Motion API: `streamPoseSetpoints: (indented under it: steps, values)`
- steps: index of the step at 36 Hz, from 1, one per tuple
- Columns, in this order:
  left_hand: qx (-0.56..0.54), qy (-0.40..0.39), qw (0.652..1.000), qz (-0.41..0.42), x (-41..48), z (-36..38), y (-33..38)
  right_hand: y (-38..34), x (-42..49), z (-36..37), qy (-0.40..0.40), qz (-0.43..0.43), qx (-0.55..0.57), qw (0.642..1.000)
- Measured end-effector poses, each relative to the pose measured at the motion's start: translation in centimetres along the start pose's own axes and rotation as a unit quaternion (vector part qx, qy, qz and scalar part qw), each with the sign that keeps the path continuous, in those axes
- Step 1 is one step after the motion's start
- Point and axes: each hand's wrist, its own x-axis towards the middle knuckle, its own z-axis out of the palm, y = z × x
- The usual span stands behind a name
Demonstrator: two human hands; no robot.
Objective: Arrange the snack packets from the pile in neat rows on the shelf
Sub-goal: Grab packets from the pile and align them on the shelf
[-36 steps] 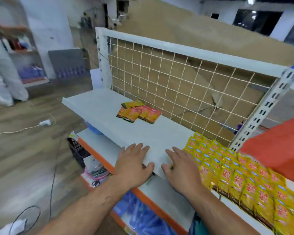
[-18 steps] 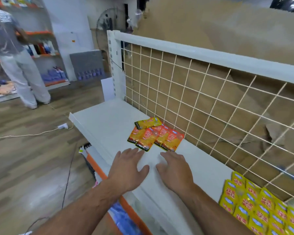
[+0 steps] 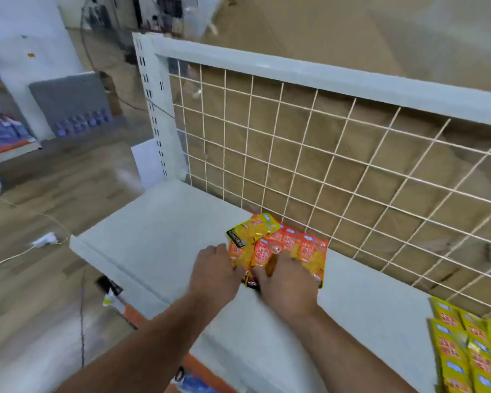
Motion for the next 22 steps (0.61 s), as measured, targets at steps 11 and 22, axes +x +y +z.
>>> streamPoseSetpoints:
  steps: [11,22]
  values:
    - [-0.086,-0.075,0.992,0.048,4.0,-0.9,-1.3,-2.6,0.5,0.8,-0.004,0.176,0.068,0.982]
    - [-0.152,-0.126,0.977,0.080,2.5,-1.5,-1.8,-1.3,-2.0,1.3,0.001,0.258,0.244,0.935]
